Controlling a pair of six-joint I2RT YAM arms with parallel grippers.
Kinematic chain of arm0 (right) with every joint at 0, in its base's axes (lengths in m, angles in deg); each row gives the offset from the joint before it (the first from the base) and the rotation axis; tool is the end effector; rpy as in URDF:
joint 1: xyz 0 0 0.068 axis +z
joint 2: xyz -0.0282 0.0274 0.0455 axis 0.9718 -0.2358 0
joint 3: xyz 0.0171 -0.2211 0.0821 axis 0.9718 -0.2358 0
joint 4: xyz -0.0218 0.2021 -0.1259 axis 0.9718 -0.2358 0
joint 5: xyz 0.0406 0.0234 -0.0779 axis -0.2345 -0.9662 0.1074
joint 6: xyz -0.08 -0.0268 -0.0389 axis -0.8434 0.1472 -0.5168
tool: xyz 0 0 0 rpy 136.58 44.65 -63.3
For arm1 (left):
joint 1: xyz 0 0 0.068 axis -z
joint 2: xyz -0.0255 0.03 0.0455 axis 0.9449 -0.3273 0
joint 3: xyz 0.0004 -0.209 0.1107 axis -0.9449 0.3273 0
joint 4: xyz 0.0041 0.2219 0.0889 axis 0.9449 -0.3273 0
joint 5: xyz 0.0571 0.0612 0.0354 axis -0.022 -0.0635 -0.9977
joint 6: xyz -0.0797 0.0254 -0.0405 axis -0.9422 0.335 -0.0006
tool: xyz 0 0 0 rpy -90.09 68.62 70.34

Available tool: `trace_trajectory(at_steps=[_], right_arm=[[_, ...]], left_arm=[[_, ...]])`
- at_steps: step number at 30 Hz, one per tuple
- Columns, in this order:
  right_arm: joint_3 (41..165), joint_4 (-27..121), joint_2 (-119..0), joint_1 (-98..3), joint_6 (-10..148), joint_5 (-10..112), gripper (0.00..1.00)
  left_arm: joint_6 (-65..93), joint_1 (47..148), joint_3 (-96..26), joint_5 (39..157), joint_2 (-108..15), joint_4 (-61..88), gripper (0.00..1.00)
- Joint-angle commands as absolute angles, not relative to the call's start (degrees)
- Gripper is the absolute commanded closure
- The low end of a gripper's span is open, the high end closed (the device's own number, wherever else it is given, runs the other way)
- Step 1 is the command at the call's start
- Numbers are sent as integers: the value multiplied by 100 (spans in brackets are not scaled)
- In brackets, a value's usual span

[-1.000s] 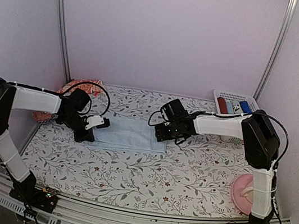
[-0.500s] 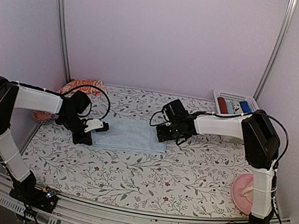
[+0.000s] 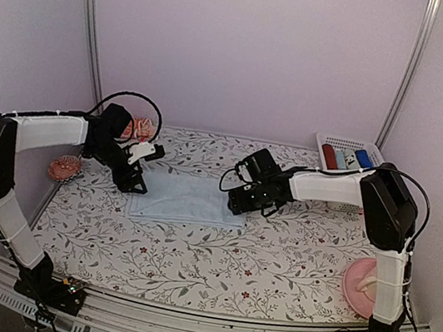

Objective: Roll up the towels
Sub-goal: Smooth out the towel at the center of the board.

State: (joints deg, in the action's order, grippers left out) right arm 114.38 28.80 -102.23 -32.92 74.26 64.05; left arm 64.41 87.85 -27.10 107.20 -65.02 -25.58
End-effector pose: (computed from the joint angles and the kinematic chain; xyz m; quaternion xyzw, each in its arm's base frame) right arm 0.3307 0.3024 0.0902 -0.2457 0.9211 0.0991 0.2852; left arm 0.2960 -0.1168 0.1377 0.4825 0.8408 -0.1104 0.2194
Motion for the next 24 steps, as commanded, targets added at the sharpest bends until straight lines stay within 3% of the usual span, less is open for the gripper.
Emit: trace_trajectory(at_steps=[1,6,9,12,24], right_arm=[[11332,3342,-9820,-3334,7500,5643,27],[11367,3917,-9911,-3411,7845,4885,36],[11385,4235,-10046,-3425,8039,4358,40],[11402,4439,-10204,-3432,8214,4103,41],[11028,4317,-10462,-3521,8319,4037,44]], left_arm=[[5960,8607,-3229,11313,-6693,-2447,31],[5525,8534,-3610,11545,-7276,-1977,76],[5358,8494,-3932,11731,-7748,-2021,93],[5168,8414,-4137,11775,-8125,-1979,100],[4764,7994,-3961,11158,-8907,-1355,100]])
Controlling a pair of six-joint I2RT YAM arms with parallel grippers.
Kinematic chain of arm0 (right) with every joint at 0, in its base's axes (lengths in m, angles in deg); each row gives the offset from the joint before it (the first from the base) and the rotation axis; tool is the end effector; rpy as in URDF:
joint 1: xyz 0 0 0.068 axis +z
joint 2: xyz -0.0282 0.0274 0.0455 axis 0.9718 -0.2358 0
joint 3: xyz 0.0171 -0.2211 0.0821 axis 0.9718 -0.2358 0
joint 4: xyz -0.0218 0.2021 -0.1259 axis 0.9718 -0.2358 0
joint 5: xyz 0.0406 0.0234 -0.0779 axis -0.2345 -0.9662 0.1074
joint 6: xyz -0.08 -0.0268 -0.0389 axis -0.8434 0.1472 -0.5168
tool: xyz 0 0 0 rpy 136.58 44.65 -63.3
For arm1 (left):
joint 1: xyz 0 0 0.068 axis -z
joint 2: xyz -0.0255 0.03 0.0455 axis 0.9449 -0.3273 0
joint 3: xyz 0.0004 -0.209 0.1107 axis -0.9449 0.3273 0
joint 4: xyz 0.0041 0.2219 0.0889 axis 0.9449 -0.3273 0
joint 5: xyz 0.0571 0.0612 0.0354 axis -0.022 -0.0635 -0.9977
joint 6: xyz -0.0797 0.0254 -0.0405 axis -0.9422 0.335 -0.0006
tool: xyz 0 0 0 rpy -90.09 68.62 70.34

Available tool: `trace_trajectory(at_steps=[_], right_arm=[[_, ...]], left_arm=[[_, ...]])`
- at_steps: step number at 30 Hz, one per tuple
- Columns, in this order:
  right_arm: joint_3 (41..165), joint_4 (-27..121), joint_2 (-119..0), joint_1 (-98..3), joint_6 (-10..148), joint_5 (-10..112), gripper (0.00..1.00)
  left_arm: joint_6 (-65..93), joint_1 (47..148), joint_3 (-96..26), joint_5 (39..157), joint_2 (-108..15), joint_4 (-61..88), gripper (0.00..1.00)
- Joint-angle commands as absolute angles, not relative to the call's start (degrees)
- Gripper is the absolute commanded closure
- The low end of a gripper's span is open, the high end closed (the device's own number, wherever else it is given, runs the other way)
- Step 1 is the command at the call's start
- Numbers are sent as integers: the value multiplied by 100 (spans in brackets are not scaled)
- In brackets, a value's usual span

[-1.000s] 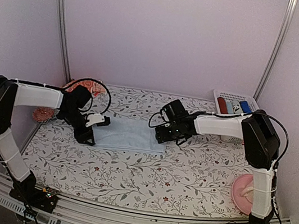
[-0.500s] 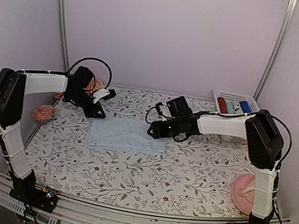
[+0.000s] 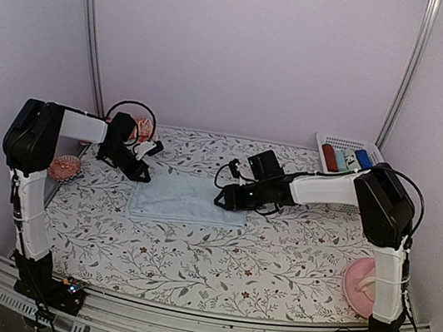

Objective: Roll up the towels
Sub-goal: Smooth out the towel at the center of the board.

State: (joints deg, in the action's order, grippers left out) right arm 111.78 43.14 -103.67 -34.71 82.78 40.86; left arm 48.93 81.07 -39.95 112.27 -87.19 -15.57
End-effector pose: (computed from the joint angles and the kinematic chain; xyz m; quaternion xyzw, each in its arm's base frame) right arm 0.3308 0.3285 0.0929 -0.2266 0.8859 0.3178 0.2508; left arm 0.3774 -0.1006 0.0827 0.3178 0.9069 -0.1684 0.2196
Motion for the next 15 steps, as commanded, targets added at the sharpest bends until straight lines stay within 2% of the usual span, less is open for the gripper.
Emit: trace_trajectory(at_steps=[1,4,9,13,15], right_arm=[[10994,4280,-10453,-3522,8300,4088,44],[10930,4153,-10474,-3521,8239,4181,45],[10922,3918,-10464,-3517,8126,4394,45],[10938,3837,-10275,-3520,8020,4487,45],[10961,3862,-10109,-3522,8015,4492,45]], left_arm=[[4768,7984,-3938,11143,-8947,-1347,100],[4728,7974,-3894,11050,-9052,-1354,100],[4611,7910,-3930,10879,-9099,-1433,94],[4622,7858,-3940,11009,-8872,-1488,70],[4648,7856,-3960,11172,-8690,-1524,53]])
